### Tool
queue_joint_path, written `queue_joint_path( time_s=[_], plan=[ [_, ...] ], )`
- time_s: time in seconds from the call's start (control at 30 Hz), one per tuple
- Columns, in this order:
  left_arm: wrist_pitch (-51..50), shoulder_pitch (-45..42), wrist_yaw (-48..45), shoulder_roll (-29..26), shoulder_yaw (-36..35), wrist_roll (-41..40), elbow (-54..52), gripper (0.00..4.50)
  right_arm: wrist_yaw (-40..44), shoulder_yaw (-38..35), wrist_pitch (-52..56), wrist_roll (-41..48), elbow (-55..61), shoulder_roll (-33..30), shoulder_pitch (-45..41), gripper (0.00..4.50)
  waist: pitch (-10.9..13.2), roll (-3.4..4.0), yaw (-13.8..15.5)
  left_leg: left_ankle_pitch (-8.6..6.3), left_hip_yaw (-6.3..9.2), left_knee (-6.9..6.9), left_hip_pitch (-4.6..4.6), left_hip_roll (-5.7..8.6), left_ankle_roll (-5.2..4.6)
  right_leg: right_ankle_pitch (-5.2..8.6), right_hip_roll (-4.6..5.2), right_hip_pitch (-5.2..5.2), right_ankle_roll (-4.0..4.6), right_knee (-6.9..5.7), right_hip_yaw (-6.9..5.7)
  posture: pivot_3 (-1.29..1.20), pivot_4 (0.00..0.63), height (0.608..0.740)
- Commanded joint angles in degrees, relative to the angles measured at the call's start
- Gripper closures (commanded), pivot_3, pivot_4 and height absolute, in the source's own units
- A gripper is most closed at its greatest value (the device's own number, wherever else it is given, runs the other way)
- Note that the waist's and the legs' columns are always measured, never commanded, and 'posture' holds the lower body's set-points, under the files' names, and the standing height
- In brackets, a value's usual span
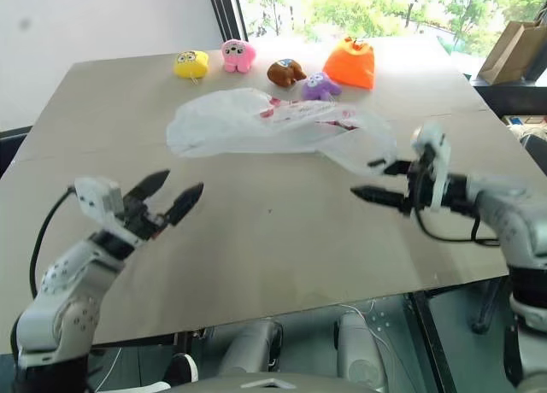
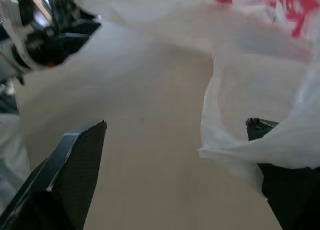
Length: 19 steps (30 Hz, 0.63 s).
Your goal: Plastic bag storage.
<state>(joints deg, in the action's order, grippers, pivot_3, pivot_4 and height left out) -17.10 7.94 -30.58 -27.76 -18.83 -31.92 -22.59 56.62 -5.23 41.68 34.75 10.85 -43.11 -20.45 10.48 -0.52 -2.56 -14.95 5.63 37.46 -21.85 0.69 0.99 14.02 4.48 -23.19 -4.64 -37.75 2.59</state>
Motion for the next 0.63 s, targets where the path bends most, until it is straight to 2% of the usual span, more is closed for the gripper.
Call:
queue_joint_path(
  time_s=[0.03,0.13,0.23,0.43,0.63],
  plan=[
    [6.7,3.3,3.5,3.8,1.8,6.8,-1.0,0.04,-3.1,1.3,-16.4,-9.9,-4.2,2.5,5.0,0.00,0.0,-0.06,0.3,0.00,-0.02,0.03,0.03,0.00,0.00,-0.01,0.00,0.03,0.00,-0.02,0.03,0.00,0.150,0.740],
    [10.0,7.4,3.9,6.2,4.1,10.9,-0.5,0.04,-6.2,-1.8,-25.7,-11.3,-9.5,7.9,7.8,0.00,-0.2,-0.28,0.4,0.01,-0.03,0.06,0.15,-0.02,0.01,-0.03,-0.01,0.15,-0.02,-0.02,0.07,0.00,0.150,0.740],
    [12.9,10.3,4.2,7.0,5.5,14.3,-0.3,0.04,-5.9,-3.7,-31.6,-10.6,-9.8,11.1,11.6,0.00,-0.2,-0.24,0.4,0.01,-0.02,0.05,0.12,-0.03,0.01,-0.04,-0.02,0.13,-0.01,-0.02,0.08,0.00,0.150,0.740],
    [14.9,13.0,6.2,8.4,6.1,17.6,-0.5,0.04,-5.6,-4.2,-35.0,-11.3,-9.7,12.0,19.1,0.00,-0.2,-0.27,0.6,0.00,0.03,0.00,0.12,-0.03,0.02,-0.03,-0.01,0.14,0.00,0.03,0.04,0.00,0.150,0.740],
    [16.0,14.2,6.2,9.0,6.0,18.3,-0.4,0.04,-4.3,-6.5,-37.7,-10.8,-12.4,10.7,21.3,0.00,-0.2,-0.25,0.5,0.00,-0.01,0.00,0.18,-0.05,0.01,-0.03,-0.04,0.16,0.00,0.01,0.06,0.00,0.150,0.740]
  ],
)
